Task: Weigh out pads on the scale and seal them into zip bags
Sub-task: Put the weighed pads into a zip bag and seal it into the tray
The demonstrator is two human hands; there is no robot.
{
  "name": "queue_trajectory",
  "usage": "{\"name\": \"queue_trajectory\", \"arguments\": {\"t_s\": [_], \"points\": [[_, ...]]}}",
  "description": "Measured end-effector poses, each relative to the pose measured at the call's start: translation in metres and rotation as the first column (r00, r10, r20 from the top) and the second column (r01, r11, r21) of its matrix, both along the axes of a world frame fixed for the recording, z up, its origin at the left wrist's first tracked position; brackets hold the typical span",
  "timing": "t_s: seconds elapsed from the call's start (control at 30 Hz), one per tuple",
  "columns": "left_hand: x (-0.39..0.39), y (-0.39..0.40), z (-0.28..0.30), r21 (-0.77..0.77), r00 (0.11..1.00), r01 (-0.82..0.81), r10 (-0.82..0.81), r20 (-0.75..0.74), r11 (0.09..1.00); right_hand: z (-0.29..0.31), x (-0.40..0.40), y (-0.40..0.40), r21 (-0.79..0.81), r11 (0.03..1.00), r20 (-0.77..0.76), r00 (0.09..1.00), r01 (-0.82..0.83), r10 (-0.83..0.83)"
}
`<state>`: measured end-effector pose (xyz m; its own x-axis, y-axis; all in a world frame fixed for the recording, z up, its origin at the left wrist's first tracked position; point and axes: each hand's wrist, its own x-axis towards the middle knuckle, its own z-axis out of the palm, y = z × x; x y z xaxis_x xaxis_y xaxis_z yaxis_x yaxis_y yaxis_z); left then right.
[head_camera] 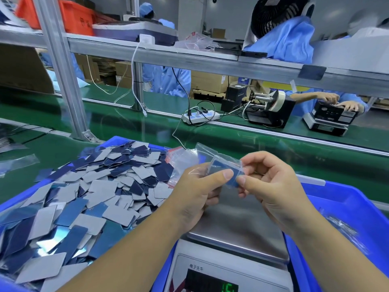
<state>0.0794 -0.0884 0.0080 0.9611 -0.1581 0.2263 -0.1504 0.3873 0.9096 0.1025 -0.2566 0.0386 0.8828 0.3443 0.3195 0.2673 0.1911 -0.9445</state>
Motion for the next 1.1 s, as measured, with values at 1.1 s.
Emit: {"name": "queue_trajectory", "arguments": {"t_s": [1.1], "points": [[0.006, 0.004, -0.011, 0.528, 0.985, -0.163, 0.11, 0.131, 0.834, 0.008, 0.004, -0.014, -0.456, 0.85, 0.375, 0.923, 0.262, -0.084]]}}
